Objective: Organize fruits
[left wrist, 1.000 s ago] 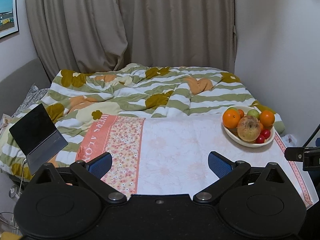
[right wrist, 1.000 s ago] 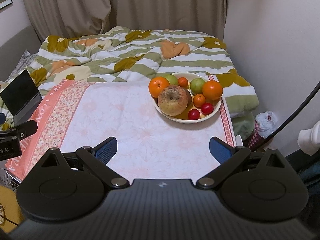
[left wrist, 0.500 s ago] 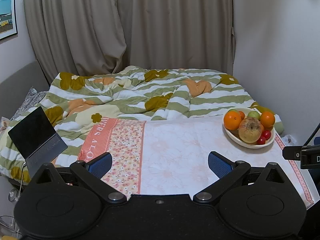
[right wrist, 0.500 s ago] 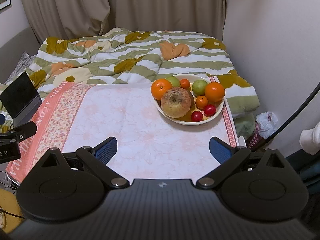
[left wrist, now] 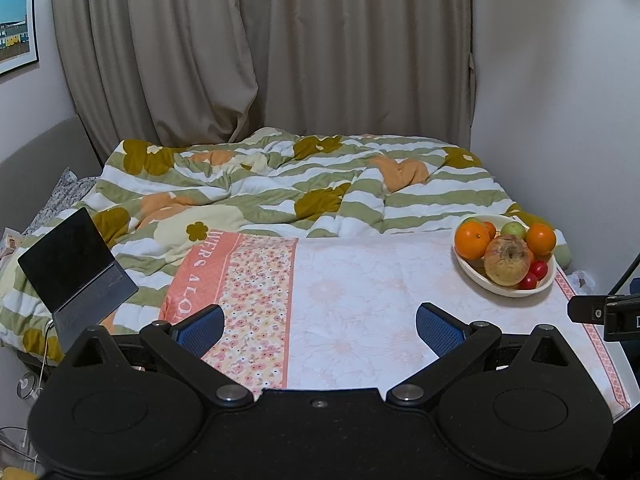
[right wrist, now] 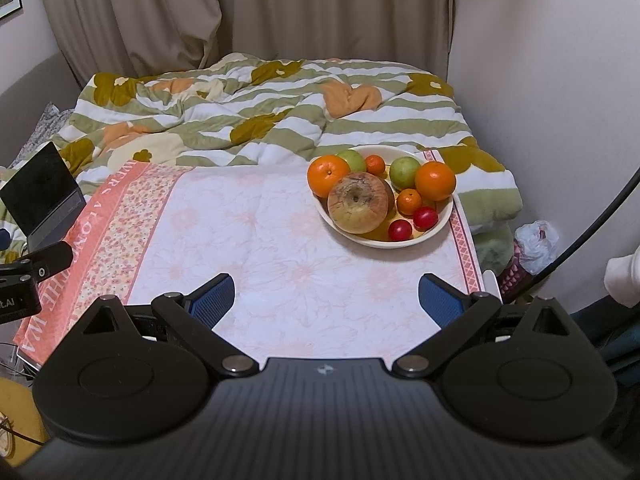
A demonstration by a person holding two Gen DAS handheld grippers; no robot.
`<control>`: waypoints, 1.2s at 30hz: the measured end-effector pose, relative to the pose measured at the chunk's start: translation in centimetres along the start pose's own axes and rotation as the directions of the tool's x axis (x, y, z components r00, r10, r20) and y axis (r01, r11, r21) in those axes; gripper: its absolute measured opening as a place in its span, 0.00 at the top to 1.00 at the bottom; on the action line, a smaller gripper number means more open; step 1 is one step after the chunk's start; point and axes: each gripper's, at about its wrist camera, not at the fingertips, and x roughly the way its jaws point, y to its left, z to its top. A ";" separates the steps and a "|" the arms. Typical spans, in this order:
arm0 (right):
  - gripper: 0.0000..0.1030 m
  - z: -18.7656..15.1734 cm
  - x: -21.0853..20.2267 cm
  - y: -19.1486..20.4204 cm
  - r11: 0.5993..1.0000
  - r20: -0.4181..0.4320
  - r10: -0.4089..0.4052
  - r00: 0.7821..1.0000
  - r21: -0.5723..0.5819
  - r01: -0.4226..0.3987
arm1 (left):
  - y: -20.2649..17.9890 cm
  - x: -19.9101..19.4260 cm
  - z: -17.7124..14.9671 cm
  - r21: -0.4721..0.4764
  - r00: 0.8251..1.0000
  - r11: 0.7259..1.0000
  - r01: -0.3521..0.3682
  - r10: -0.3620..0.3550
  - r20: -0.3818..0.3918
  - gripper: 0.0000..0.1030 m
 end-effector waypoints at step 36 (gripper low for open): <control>0.00 -0.6 -0.1 -0.6 1.000 -0.002 -0.002 1.000 0.019 0.002 | -0.8 -0.2 -0.7 -0.018 1.000 1.000 -0.016 0.016 0.001 0.00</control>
